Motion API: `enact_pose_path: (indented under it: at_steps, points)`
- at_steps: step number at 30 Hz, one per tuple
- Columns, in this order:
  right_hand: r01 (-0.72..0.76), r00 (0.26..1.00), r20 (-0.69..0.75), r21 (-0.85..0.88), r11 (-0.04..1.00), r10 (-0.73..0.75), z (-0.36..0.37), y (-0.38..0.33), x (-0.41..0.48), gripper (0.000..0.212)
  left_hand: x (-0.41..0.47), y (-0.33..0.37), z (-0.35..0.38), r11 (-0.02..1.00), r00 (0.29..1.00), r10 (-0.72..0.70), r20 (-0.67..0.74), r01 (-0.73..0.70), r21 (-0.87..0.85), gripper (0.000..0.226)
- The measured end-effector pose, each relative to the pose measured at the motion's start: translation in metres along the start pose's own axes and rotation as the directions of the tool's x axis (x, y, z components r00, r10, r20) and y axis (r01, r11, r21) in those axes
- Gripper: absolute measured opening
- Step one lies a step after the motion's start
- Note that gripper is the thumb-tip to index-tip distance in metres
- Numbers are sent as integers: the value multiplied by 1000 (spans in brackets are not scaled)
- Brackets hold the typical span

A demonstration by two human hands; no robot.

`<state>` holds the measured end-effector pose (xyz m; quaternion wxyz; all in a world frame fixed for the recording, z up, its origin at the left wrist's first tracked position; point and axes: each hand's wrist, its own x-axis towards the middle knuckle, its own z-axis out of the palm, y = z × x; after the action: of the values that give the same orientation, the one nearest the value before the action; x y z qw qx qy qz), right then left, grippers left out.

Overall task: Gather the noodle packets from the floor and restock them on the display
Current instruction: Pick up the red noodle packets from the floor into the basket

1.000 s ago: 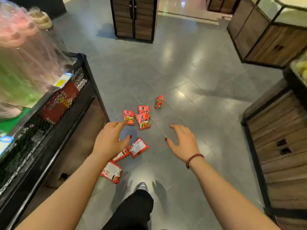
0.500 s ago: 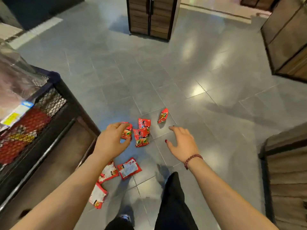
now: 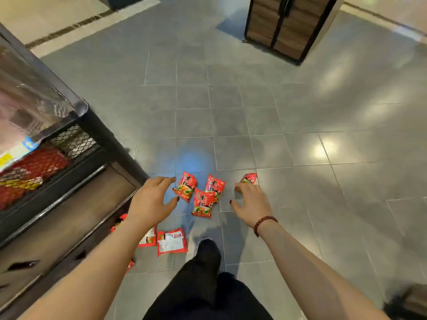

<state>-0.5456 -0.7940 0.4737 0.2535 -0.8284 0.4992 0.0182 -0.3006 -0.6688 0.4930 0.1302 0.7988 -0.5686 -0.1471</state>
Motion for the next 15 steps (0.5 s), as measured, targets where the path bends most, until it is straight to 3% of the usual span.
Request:
enact_pose_path:
  at_steps: [9,15]
  points:
    - [20,986,166,27,999,-24,0,22,112,47,75,-14,42,960,961,-258,103,267,-88,53]
    - [4,931,360,136,991,-53,48,61,205,40,105,-32,131,799,823,-521,225,564,-209,62]
